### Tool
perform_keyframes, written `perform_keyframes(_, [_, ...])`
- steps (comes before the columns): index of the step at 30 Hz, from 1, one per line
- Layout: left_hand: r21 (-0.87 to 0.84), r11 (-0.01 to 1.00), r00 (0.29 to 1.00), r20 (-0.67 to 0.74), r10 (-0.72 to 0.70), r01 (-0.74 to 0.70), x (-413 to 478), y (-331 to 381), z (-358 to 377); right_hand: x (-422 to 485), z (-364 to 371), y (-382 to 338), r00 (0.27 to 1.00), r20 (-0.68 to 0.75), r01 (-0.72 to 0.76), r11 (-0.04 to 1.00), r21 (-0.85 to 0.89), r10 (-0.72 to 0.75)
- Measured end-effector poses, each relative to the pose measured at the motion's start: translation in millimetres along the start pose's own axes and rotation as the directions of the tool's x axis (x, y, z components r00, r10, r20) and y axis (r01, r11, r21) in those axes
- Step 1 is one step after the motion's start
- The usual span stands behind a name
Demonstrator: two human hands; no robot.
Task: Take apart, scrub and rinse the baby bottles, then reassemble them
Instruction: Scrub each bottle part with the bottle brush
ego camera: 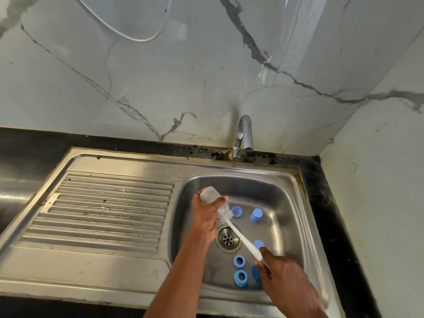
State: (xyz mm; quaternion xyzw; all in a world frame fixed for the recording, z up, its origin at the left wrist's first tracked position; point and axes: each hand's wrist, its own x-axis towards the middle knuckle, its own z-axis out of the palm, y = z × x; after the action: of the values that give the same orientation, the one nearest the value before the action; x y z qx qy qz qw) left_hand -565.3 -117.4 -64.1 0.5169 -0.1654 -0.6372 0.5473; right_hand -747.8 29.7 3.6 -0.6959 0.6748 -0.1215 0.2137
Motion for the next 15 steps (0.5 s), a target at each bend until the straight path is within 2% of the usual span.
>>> perform_keyframes(4, [-0.019, 0.998, 0.992, 0.113, -0.053, 0.055, -2, 5, -6, 1, -11, 4, 0.992, 0.120, -0.058, 0.971, 0.234, 0.031])
perform_keyframes(6, [-0.056, 0.995, 0.984, 0.164, -0.073, 0.083, -6, 7, -8, 0, -13, 7, 0.990, 0.136, -0.078, 0.955, 0.285, 0.040])
perform_keyframes(8, [-0.081, 0.991, 0.973, 0.217, -0.085, 0.105, -7, 6, -8, -1, -12, 7, 0.988, 0.129, -0.123, 0.921, 0.368, 0.081])
perform_keyframes(11, [-0.105, 0.985, 0.973, 0.202, -0.113, 0.136, -10, 8, -4, -1, -9, 2, 0.986, 0.100, -0.167, 0.870, 0.464, 0.135])
perform_keyframes(15, [-0.196, 0.971, 0.978, 0.184, -0.102, 0.138, -12, 6, 2, -3, 4, -4, 0.983, 0.022, -0.174, 0.868, 0.465, 0.185])
